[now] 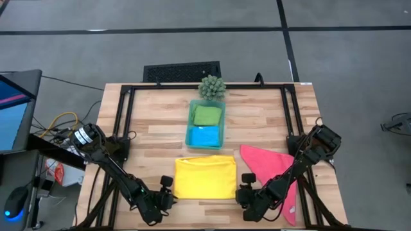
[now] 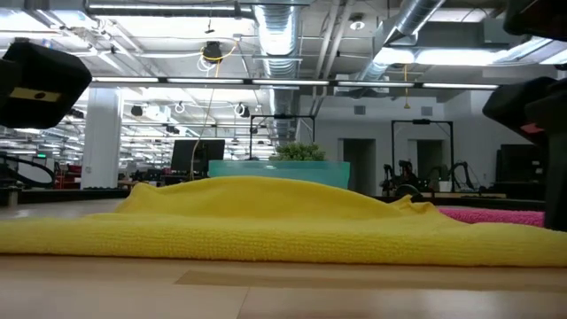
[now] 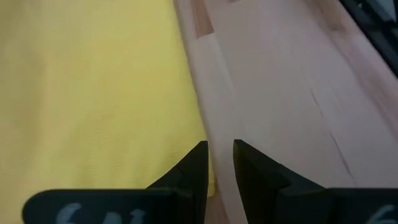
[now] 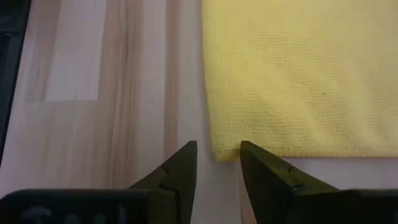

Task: Fold microfiber towels
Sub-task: Fold the yellow micro fiber cloth

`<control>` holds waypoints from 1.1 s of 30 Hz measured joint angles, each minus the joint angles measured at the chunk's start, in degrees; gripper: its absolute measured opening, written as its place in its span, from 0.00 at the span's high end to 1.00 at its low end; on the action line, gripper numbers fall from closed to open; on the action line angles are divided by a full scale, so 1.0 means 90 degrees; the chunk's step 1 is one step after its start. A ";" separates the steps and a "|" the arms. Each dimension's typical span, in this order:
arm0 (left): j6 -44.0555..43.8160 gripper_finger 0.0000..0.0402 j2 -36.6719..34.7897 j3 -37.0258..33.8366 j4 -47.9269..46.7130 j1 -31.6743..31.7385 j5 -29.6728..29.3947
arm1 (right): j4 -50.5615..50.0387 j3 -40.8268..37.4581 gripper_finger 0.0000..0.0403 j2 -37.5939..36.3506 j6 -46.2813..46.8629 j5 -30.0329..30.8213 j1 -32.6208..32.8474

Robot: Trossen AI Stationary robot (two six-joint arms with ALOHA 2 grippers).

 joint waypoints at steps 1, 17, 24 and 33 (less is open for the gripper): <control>0.0060 0.83 0.0000 0.0000 -0.0014 0.0000 -0.0011 | 0.0001 0.0002 0.64 0.0000 -0.0002 0.0000 0.0000; -0.0346 0.83 0.0491 0.0015 0.0193 0.0022 -0.0145 | 0.0049 0.0007 0.64 0.0000 -0.0253 0.0021 -0.0002; -0.0536 0.83 0.0493 0.0027 0.0146 0.0027 -0.0163 | 0.0220 -0.0207 0.64 0.0002 -0.0502 0.0022 -0.0015; -0.0819 0.83 0.0476 0.0629 -0.0643 0.0041 -0.0334 | 0.0268 -0.0260 0.64 0.0002 -0.0458 0.0022 -0.0015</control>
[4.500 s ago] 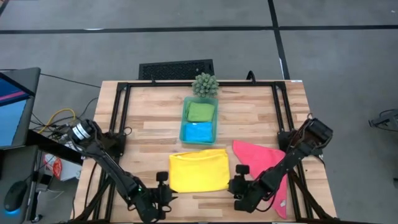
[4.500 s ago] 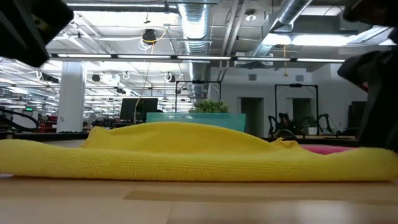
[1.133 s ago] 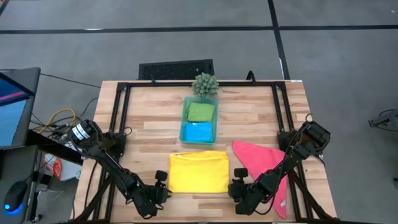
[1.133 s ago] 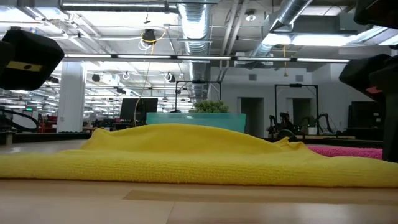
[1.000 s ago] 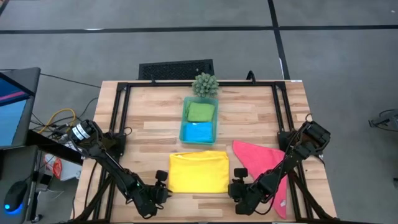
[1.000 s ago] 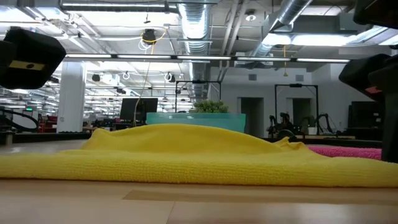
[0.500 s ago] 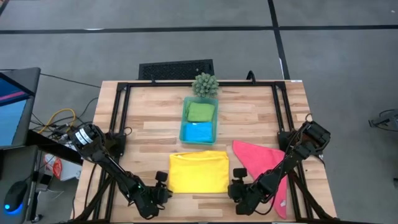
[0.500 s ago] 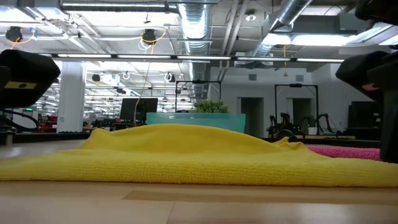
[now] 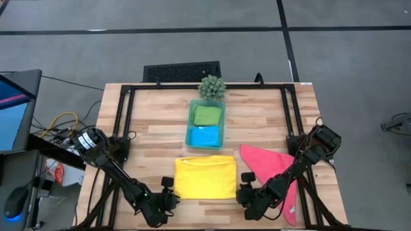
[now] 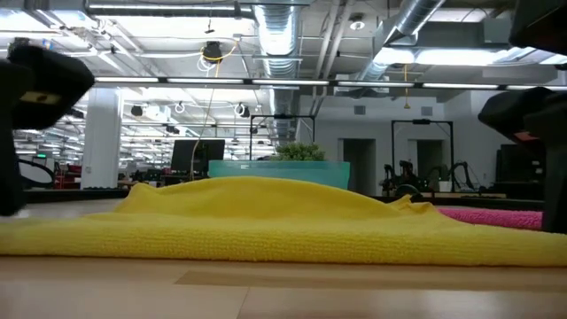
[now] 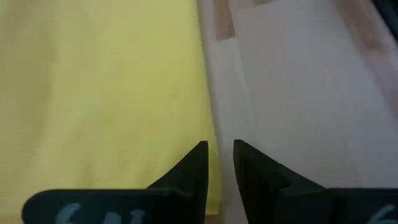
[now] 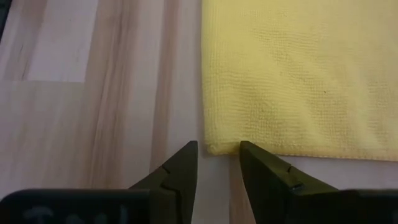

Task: Fold microfiber towels
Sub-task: Fold the yellow micro fiber cloth

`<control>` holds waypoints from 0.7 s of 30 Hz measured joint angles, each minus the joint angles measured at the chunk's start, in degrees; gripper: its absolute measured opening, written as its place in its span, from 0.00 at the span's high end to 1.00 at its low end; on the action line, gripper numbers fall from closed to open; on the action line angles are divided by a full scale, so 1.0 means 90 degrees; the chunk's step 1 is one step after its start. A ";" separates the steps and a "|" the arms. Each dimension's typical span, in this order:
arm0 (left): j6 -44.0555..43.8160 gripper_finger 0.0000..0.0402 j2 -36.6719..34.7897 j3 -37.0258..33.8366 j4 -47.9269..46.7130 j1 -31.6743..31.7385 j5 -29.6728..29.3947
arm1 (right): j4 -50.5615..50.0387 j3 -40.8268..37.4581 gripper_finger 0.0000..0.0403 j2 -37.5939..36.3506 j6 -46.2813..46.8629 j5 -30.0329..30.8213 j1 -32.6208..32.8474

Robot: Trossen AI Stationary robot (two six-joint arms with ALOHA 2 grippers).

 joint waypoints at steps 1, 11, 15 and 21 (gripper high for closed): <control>-0.0066 0.83 0.0000 0.0094 -0.0170 -0.0002 0.0002 | 0.0022 0.0000 0.64 0.0000 0.0000 0.0000 0.0000; -0.0738 0.83 0.0075 -0.0042 -0.0654 -0.0184 -0.0353 | 0.0066 -0.0002 0.64 0.0000 0.0002 -0.0002 0.0000; -0.0607 0.83 0.0064 -0.0246 -0.0198 -0.0145 -0.0130 | 0.0061 0.0001 0.64 0.0000 0.0002 -0.0004 0.0000; -0.0497 0.83 0.0049 -0.0345 -0.0058 -0.0145 0.0000 | 0.0037 0.0179 0.64 0.0000 -0.0043 -0.0005 0.0000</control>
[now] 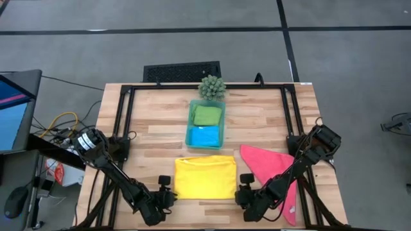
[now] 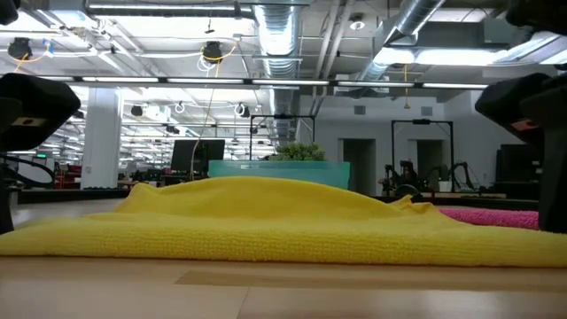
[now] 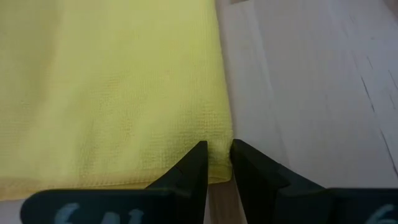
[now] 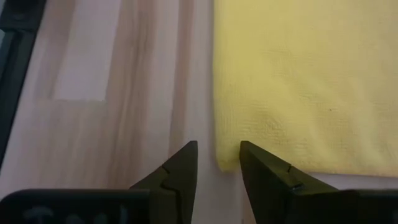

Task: Fold microfiber towels
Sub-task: Fold the yellow micro fiber cloth

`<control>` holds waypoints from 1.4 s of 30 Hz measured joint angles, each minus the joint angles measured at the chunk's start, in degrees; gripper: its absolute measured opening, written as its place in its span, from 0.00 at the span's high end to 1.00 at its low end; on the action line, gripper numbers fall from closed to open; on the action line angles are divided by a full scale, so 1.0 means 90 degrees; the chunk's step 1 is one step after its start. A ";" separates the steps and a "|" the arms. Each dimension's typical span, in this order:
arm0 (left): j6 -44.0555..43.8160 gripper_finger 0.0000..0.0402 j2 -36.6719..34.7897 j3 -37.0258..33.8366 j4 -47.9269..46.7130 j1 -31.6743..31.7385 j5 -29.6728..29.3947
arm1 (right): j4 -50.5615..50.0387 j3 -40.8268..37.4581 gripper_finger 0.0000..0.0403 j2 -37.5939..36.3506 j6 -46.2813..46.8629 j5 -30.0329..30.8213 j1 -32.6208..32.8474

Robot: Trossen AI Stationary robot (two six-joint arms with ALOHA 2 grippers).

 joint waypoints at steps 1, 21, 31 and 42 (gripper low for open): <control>-0.0004 0.83 -0.0002 0.0000 -0.0004 0.0000 0.0019 | 0.0000 0.0016 0.64 0.0000 -0.0002 0.0002 0.0002; -0.0471 0.99 -0.0007 0.0005 -0.0111 0.0318 0.0363 | 0.0171 -0.0243 0.86 -0.0002 0.0052 -0.0171 -0.0093; -0.1482 1.00 -0.0002 0.0425 -0.0210 0.0354 0.0746 | -0.0280 0.0163 0.98 -0.0002 0.0334 -0.0382 -0.0163; -0.1744 1.00 -0.0046 0.1792 -0.2598 0.0323 0.0628 | -0.0926 0.0256 0.99 -0.0722 0.0889 -0.0352 -0.0001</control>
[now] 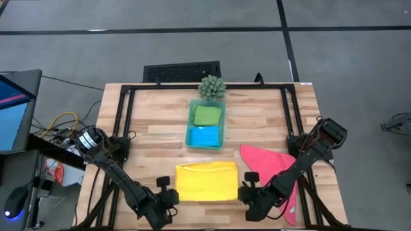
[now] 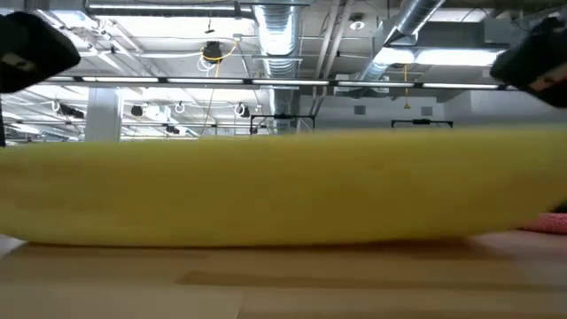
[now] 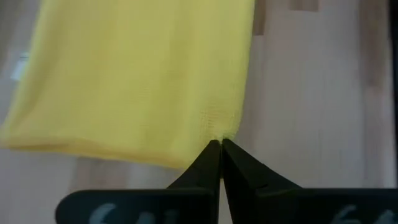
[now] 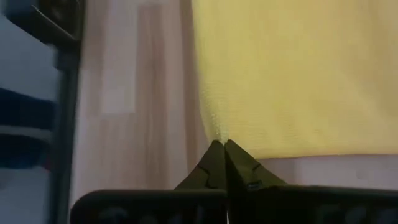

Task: Fold microfiber towels
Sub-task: Fold the yellow micro fiber cloth

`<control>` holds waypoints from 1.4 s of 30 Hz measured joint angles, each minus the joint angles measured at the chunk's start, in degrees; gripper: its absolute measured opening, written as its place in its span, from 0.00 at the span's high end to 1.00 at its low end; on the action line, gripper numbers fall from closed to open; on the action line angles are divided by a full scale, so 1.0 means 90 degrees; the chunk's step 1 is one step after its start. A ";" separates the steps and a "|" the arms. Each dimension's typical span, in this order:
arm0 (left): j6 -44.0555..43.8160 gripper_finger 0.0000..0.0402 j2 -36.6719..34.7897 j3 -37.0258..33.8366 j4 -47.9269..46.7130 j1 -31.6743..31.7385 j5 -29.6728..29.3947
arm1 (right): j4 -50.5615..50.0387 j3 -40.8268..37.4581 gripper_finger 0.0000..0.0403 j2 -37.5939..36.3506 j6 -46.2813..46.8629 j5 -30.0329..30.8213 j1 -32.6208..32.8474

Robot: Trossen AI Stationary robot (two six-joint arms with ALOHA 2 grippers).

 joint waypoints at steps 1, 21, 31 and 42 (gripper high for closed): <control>0.0000 1.00 0.0000 0.0066 -0.0166 0.0000 -0.0018 | -0.0040 0.0000 0.99 -0.0111 0.0001 0.0023 -0.0042; -0.0084 1.00 -0.0019 0.0257 -0.1678 0.0662 -0.0648 | -0.1331 0.0005 0.98 -0.0604 -0.0061 -0.0397 -0.1669; 0.0670 1.00 -0.0092 0.0257 -0.1816 0.1211 -0.0779 | -0.1712 0.0005 0.98 -0.0604 -0.0059 -0.0486 -0.2052; 0.0777 1.00 -0.0090 -0.0017 -0.1834 0.1530 -0.0687 | -0.1727 0.0002 0.98 -0.0604 -0.0396 -0.0502 -0.2509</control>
